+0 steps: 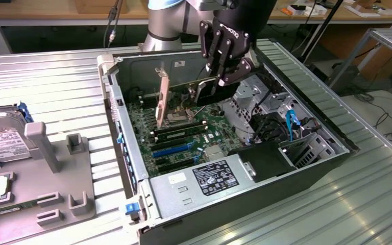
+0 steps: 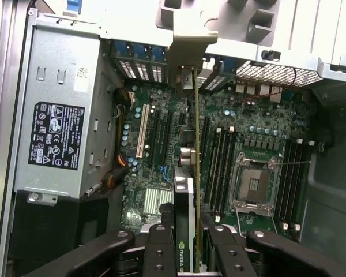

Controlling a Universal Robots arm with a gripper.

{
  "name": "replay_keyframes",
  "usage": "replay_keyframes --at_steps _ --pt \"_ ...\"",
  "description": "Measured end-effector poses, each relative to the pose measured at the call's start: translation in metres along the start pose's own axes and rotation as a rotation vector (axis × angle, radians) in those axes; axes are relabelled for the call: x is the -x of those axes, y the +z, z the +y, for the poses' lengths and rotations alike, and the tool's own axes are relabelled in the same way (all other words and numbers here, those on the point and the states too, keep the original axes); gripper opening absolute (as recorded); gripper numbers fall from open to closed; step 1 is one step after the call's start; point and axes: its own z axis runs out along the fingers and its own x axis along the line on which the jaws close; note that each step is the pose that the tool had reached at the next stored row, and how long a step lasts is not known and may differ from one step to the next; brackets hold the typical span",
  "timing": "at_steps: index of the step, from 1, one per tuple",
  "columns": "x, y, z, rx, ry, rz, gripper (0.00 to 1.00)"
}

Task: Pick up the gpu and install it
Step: 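Insert the gpu into the slot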

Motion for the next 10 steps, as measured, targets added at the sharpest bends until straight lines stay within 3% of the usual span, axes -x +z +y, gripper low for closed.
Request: replay_keyframes --at_steps 6,10 --pt "-0.0001 0.0031 -0.0001 -0.0004 0.005 -0.0002 0.27" --pt "-0.0001 0.0043 -0.0001 -0.0016 0.061 -0.0026 0.27"
